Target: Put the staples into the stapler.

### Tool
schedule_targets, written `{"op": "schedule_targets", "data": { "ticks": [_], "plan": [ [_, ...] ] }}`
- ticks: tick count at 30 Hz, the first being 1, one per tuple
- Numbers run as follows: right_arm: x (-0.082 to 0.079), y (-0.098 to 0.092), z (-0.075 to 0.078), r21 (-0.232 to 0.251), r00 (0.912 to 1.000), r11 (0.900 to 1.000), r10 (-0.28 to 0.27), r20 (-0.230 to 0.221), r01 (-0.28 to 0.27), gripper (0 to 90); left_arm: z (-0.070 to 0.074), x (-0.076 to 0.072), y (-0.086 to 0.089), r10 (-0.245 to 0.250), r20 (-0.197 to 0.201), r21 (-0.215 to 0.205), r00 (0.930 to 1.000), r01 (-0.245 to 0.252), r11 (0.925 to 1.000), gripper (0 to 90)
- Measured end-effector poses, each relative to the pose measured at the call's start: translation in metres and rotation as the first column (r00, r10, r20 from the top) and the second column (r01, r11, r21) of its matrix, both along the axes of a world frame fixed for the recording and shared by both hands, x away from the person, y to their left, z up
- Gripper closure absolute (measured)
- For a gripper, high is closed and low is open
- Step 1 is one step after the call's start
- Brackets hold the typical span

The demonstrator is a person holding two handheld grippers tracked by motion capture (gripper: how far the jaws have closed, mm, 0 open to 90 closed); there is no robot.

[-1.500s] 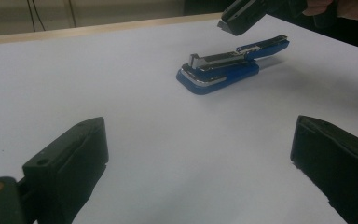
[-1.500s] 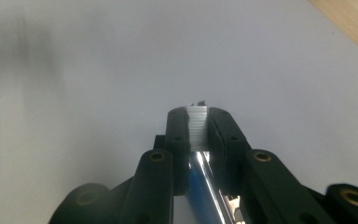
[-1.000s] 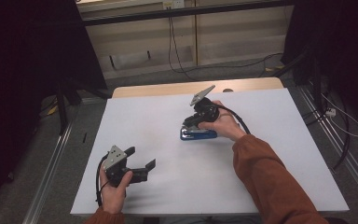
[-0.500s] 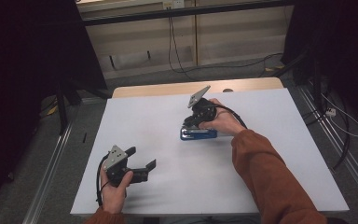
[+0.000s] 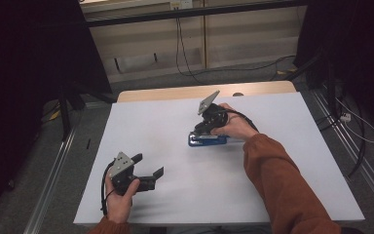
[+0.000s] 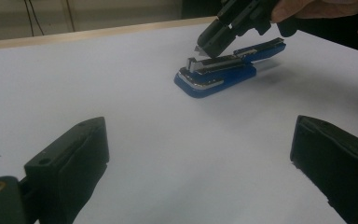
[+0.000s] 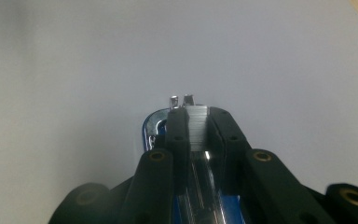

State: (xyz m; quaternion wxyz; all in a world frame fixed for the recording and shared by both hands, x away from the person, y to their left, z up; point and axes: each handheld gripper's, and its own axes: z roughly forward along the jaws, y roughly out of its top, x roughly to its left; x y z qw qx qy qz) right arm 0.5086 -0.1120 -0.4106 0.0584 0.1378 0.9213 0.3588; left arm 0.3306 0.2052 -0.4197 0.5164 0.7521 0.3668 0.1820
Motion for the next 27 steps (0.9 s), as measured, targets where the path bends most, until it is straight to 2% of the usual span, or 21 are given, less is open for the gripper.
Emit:
{"op": "schedule_targets", "data": {
  "ticks": [5, 19, 27],
  "plan": [
    [0.0000, 0.0002, -0.0006, 0.006, 0.9998, 1.000, 0.017, -0.007, -0.017, 79.4, -0.0005, 0.0004, 0.0008, 0.011, -0.002, 0.002, 0.9999, -0.011, 0.9999, 4.2],
    [0.0009, 0.0062, -0.0020, -0.048, 0.9981, 0.997, 0.061, 0.002, -0.061, 79.4, -0.0004, 0.0004, 0.0003, 0.006, -0.004, 0.004, 1.0000, -0.006, 1.0000, 4.2],
    [0.0014, 0.0073, -0.0022, -0.053, 0.9978, 0.996, 0.067, 0.002, -0.066, 79.4, -0.0004, 0.0005, 0.0004, 0.004, -0.006, 0.002, 1.0000, -0.004, 1.0000, 4.2]
  ]
}}
